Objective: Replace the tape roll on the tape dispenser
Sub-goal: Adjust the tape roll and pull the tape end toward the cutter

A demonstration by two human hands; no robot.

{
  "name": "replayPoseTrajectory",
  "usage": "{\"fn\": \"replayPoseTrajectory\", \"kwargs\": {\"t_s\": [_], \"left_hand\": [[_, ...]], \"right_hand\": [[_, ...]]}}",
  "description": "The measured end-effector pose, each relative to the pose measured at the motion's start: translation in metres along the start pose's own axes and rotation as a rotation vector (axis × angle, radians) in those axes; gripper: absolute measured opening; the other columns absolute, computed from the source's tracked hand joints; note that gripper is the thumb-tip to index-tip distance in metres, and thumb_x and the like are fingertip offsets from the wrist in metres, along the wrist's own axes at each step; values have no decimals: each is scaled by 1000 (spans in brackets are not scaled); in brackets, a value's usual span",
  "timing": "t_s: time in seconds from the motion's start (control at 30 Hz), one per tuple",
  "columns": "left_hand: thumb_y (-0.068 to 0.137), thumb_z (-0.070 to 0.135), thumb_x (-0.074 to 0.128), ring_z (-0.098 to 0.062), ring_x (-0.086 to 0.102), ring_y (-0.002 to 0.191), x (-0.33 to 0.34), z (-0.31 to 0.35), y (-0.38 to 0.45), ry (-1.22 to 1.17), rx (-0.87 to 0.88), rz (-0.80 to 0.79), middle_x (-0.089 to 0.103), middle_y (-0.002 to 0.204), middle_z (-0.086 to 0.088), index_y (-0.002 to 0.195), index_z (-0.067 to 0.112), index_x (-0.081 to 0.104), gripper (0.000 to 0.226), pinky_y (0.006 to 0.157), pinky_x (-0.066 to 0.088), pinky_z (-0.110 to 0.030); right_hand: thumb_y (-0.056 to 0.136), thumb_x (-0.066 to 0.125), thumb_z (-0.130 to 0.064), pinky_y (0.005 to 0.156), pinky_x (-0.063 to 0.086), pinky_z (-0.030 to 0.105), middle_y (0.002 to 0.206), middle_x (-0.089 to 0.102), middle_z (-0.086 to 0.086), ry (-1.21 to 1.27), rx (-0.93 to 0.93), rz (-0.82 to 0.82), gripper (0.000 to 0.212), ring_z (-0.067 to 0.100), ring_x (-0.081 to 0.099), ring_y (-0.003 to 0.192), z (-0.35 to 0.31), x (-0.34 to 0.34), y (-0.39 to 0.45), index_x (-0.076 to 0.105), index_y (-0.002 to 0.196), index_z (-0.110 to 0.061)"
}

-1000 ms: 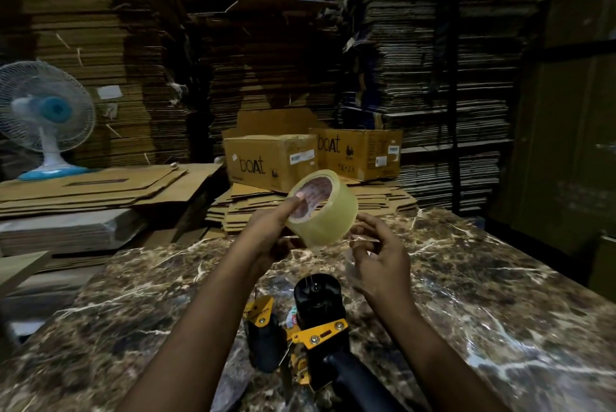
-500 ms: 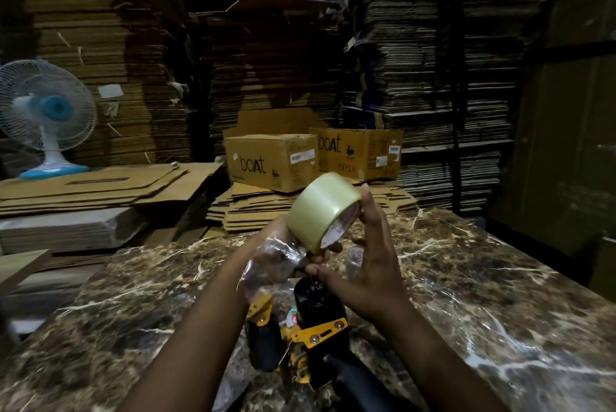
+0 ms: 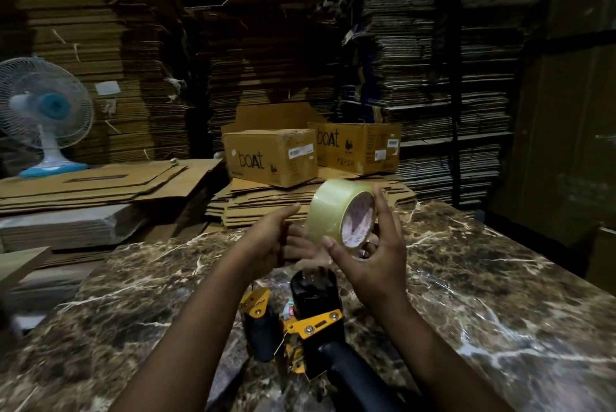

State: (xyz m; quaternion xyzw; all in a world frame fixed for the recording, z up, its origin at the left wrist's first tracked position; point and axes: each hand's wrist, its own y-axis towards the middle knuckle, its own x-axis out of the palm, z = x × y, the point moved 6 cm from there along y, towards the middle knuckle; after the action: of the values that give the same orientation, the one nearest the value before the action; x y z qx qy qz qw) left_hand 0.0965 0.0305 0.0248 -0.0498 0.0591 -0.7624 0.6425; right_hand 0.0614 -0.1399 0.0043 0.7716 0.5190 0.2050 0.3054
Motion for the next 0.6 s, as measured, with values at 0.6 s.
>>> {"fn": "replayPoseTrajectory", "kwargs": {"t_s": [0.6], "left_hand": [[86, 42, 57, -20, 70, 82, -61, -48, -44, 272, 422, 588, 75, 80, 0, 83, 19, 76, 30, 79, 56, -42]], "right_hand": [[51, 56, -85, 90, 36, 27, 135, 49, 4, -431, 133, -318, 118, 22, 47, 127, -1, 28, -15, 46, 148, -18]]}}
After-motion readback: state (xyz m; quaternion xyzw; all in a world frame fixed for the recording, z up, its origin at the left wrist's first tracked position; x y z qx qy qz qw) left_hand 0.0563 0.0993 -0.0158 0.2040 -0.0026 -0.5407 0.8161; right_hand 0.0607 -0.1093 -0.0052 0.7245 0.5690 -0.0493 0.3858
